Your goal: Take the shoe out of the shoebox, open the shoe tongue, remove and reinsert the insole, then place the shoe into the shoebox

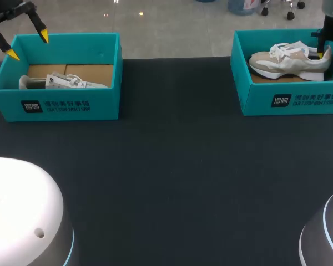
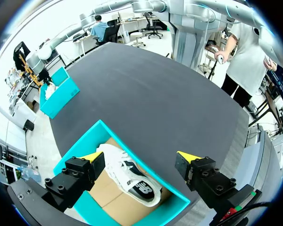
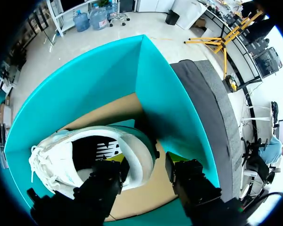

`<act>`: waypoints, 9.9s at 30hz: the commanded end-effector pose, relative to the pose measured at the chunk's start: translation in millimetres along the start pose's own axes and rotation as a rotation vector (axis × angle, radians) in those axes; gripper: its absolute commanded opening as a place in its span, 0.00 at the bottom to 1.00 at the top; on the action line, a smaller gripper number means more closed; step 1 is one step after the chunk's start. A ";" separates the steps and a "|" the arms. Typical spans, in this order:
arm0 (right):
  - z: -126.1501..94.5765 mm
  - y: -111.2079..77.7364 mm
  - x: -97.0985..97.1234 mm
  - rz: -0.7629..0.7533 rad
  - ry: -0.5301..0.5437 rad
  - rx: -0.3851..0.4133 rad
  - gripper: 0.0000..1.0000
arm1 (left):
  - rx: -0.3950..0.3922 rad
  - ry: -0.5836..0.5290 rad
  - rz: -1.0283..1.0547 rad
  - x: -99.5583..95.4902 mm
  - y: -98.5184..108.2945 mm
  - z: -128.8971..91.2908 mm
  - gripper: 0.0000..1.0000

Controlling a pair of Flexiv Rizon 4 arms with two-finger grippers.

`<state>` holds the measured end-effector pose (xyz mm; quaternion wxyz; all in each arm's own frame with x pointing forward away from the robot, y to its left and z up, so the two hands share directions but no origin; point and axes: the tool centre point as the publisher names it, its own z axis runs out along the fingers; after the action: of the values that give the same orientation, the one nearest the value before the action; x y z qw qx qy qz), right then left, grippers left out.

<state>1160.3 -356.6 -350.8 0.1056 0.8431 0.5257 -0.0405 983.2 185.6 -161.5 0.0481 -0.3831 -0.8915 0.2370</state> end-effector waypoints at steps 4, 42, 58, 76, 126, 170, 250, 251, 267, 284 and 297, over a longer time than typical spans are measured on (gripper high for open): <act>17.4 8.6 3.1 0.000 -0.003 0.030 0.49 | 0.000 0.002 0.001 0.0 0.5 -0.5 1.00; -38.4 -23.0 -30.4 -0.069 0.015 0.033 0.00 | 0.000 0.002 0.001 0.0 0.5 -0.5 1.00; -117.6 -72.6 -41.9 -0.052 0.032 -0.065 0.00 | 0.000 0.002 0.001 0.0 0.5 -0.5 1.00; -195.0 -113.1 -45.8 -0.052 0.025 -0.169 0.00 | 0.000 0.002 0.001 0.0 0.5 -0.5 1.00; -257.2 -389.9 15.0 -0.072 0.024 -0.195 0.00 | 0.000 0.002 0.001 0.0 0.5 -0.5 1.00; -223.9 -496.3 92.0 -0.137 0.004 -0.113 0.00 | 0.000 0.002 0.001 0.0 0.5 -0.5 1.00; -176.2 -511.6 141.2 -0.625 0.303 -0.141 1.00 | 0.000 0.002 0.001 0.0 0.5 -0.5 1.00; -176.2 -511.6 141.2 -0.625 0.303 -0.141 1.00 | 0.000 0.002 0.001 0.0 0.5 -0.5 1.00; -178.2 -498.6 138.7 -1.464 0.416 -0.421 1.00 | 0.000 0.002 0.001 0.0 0.5 -0.5 1.00; -190.9 -476.8 125.1 -1.705 0.430 -0.449 1.00 | 0.000 0.002 0.001 0.0 0.5 -0.5 1.00; -188.8 -475.4 121.9 -1.714 0.542 -0.502 1.00 | 0.000 0.002 0.001 0.0 0.5 -0.5 1.00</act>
<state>781.5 1.8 -249.4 0.0963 0.1160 0.9759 0.1578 983.2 185.6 -161.4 0.0481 -0.3831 -0.8915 0.2370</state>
